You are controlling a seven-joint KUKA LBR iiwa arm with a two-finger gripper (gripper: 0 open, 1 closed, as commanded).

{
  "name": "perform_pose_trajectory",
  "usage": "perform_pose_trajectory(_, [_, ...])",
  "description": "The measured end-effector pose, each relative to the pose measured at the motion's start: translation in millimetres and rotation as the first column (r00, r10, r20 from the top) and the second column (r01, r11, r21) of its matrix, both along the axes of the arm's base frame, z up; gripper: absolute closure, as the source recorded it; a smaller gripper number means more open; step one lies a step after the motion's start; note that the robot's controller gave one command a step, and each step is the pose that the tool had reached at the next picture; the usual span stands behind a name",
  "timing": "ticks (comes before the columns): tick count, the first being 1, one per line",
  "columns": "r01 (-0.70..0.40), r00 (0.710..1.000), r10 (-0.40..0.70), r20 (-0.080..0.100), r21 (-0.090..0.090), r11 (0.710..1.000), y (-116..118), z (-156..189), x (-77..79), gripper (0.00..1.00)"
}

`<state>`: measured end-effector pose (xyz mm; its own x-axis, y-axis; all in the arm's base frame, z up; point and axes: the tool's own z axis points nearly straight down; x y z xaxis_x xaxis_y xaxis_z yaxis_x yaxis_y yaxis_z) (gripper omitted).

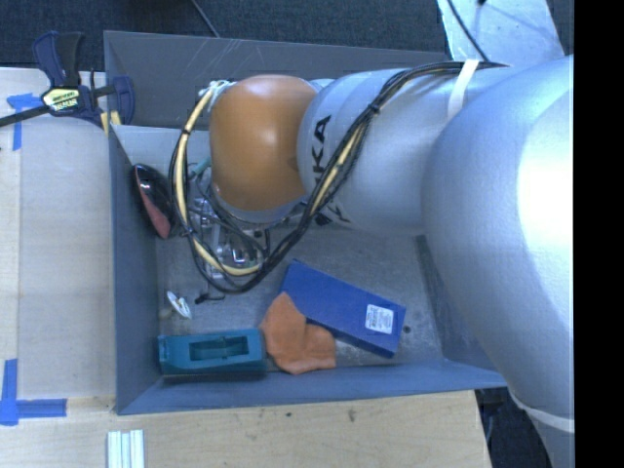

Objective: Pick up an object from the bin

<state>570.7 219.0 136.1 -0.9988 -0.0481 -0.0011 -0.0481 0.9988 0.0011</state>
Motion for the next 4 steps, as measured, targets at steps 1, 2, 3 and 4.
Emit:
perform_pose_trajectory(1, [0.0, 1.0, 0.0, 0.002, 0.0, 1.0, -38.9, 18.2, 20.4, 0.0])
perform_pose_trajectory(2, [-0.074, 0.997, 0.074, 0.002, -0.001, 0.997, -64.3, 12.2, 14.7, 0.0])
perform_pose_trajectory(3, [-0.011, 1.0, 0.011, 0.002, 0.0, 1.0, -99.2, -6.0, 11.9, 0.0])
perform_pose_trajectory(4, [-0.125, 0.992, 0.125, -0.001, -0.003, 0.992, -113.2, -13.2, 1.7, 0.0])
